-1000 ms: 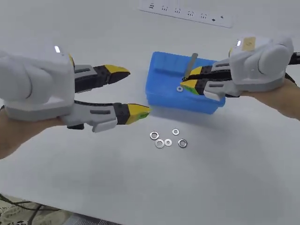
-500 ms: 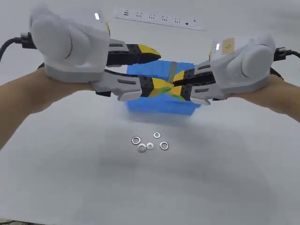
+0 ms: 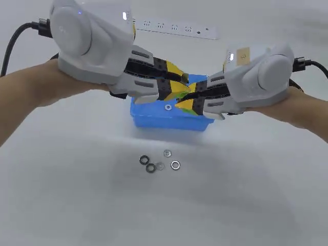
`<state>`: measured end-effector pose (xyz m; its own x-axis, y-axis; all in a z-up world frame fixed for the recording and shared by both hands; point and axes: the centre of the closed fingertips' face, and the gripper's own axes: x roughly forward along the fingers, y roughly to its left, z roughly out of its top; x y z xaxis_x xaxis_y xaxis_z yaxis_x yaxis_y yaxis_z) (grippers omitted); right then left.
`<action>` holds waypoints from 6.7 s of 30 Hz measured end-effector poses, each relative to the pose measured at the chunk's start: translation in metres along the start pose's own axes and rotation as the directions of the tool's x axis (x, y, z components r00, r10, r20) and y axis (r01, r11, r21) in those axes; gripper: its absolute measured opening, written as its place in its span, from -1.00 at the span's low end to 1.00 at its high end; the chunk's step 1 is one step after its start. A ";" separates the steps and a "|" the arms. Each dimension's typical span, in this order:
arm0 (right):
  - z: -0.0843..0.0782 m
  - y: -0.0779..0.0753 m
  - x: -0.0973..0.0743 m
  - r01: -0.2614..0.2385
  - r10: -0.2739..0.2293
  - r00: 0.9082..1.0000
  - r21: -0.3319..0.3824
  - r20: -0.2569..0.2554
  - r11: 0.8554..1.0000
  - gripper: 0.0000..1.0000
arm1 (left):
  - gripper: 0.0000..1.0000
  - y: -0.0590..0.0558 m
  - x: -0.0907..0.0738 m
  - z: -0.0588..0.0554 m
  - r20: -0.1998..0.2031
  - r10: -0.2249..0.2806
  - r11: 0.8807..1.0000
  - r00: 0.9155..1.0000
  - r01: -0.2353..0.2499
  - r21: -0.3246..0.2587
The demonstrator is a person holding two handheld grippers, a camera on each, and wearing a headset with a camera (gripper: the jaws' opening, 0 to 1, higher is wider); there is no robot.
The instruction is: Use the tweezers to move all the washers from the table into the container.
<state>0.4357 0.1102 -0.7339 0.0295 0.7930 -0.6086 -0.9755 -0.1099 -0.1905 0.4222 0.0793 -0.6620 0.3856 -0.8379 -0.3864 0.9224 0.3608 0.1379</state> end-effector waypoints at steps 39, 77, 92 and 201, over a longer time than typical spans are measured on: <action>0.009 0.082 -0.041 0.062 -0.065 0.997 0.056 0.045 0.997 -0.10 | -0.87 -0.069 -0.054 -0.012 -0.032 0.101 0.994 0.994 -0.099 0.053; -0.031 0.156 -0.044 0.022 -0.024 1.000 0.251 0.005 0.968 0.54 | -0.86 -0.104 -0.050 -0.038 -0.082 0.112 0.994 0.990 -0.112 0.007; -0.040 0.161 -0.047 0.029 -0.029 1.000 0.286 -0.004 0.958 0.53 | -0.86 -0.105 -0.040 -0.051 -0.105 0.076 0.997 0.992 -0.077 -0.001; 0.003 0.126 0.038 -0.176 0.174 0.984 0.035 0.049 0.984 -0.83 | -0.84 -0.095 -0.037 -0.057 -0.187 0.015 0.999 0.982 -0.022 -0.035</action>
<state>0.3129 0.1284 -0.7788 -0.1513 0.7900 -0.5942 -0.9726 -0.2264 -0.0534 0.3188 0.0991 -0.7127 0.3883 -0.7408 -0.5482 0.9123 0.3931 0.1149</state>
